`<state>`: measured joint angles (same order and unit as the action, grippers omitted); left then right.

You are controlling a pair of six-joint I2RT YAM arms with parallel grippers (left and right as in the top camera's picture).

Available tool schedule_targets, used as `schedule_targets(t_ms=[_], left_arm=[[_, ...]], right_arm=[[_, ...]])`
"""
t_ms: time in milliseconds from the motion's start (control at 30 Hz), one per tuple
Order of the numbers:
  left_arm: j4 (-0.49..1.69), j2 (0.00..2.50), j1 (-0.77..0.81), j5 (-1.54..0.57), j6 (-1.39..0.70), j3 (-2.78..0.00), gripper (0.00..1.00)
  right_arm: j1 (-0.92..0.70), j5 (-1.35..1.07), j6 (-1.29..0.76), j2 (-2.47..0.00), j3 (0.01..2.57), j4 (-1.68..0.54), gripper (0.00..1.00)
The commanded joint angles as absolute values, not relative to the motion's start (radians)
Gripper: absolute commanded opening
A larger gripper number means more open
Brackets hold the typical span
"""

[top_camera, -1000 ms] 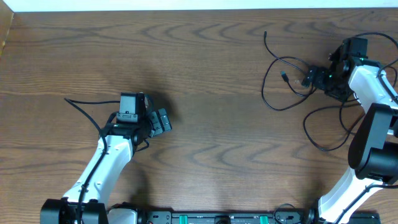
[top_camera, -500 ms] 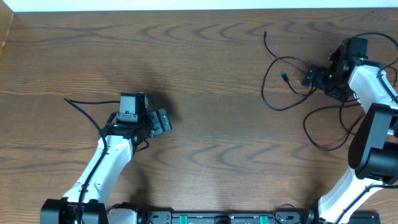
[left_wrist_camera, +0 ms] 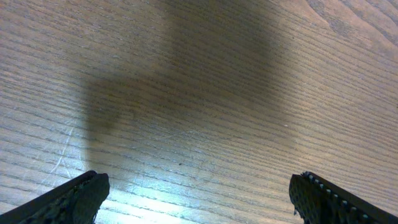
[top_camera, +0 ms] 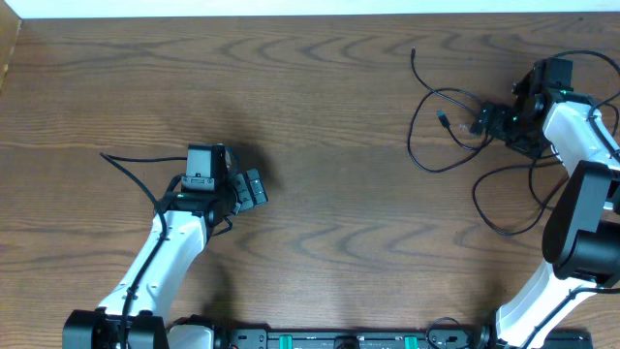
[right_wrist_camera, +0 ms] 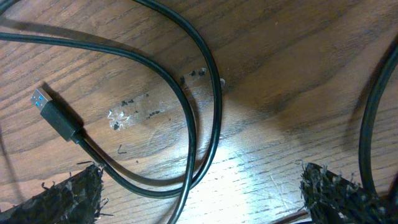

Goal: Untangle cables

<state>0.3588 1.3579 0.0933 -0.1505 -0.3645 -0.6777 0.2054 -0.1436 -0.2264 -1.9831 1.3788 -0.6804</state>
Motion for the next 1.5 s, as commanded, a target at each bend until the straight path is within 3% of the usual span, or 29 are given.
schedule_targets(t_ms=[0,467,1467], left_arm=[[0.362,1.365,0.091,-0.129,-0.349,-0.664,0.98],[0.362,1.366,0.091,-0.129,-0.349,-0.664,0.98],[0.362,1.366,0.091,-0.130,-0.349,-0.664,0.98]], right_arm=[[0.202,-0.137,-0.231,-1.979,1.378,-0.682,0.99],[0.196,-0.137,-0.231,-1.941,1.378,-0.682,0.99],[0.194,-0.137,-0.231,-1.198,1.378,-0.700,0.99]])
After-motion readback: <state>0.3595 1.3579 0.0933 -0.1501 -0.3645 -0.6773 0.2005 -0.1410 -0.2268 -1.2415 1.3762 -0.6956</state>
